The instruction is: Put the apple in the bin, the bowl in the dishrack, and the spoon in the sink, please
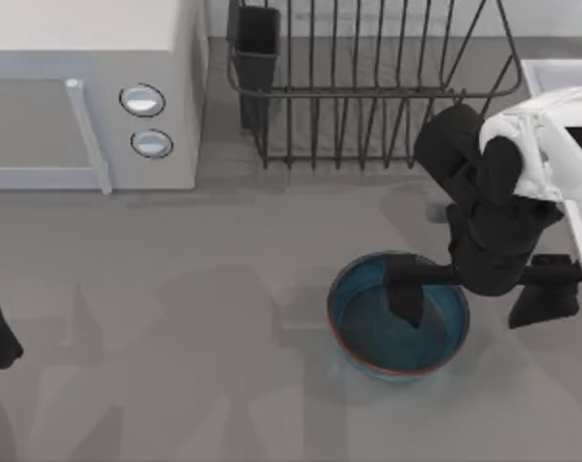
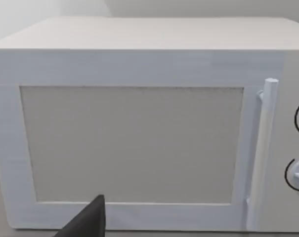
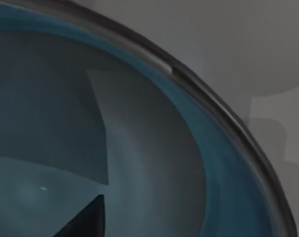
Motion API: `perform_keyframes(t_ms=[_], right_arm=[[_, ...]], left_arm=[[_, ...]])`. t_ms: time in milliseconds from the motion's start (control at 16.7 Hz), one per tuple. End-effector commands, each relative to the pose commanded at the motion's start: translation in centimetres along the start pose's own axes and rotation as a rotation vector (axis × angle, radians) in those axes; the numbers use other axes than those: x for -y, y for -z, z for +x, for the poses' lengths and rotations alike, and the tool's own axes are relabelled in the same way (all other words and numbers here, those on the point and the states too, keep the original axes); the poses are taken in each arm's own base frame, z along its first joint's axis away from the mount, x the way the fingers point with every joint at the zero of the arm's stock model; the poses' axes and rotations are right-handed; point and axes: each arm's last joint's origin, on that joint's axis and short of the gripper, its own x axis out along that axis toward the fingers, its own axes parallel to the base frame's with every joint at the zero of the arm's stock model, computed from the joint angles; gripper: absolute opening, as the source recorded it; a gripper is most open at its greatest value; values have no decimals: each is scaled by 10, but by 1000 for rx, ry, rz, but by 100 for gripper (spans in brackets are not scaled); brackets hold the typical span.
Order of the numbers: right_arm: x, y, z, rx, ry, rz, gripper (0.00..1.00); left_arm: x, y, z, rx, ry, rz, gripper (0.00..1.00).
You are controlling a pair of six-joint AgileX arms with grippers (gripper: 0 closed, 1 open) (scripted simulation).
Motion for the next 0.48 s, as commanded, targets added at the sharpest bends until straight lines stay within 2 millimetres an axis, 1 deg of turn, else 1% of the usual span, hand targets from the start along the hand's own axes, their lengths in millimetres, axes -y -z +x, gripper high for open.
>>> perform_keyframes(t_ms=[240, 480], right_arm=[[0, 0, 0, 0, 0, 0, 100], [0, 0, 0, 0, 0, 0, 70]], left_arm=[[0, 0, 0, 0, 0, 0, 100], [0, 0, 0, 0, 0, 0, 100]])
